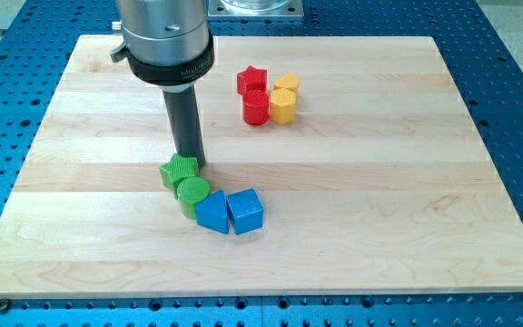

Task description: Push the green star above the green circle

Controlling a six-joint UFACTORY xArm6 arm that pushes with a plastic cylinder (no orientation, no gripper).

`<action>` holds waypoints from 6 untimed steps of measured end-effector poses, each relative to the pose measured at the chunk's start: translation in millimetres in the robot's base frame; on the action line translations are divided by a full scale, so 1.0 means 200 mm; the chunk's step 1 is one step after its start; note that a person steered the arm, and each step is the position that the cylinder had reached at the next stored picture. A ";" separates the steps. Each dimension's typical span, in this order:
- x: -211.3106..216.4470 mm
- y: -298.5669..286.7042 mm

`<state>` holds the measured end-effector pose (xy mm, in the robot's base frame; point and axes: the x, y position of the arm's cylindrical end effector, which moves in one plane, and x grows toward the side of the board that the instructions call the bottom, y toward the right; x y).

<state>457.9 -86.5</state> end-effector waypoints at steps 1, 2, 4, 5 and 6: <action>0.00 -0.09; 0.00 -0.32; 0.05 -0.47; 0.15 -0.30; 0.23 -0.06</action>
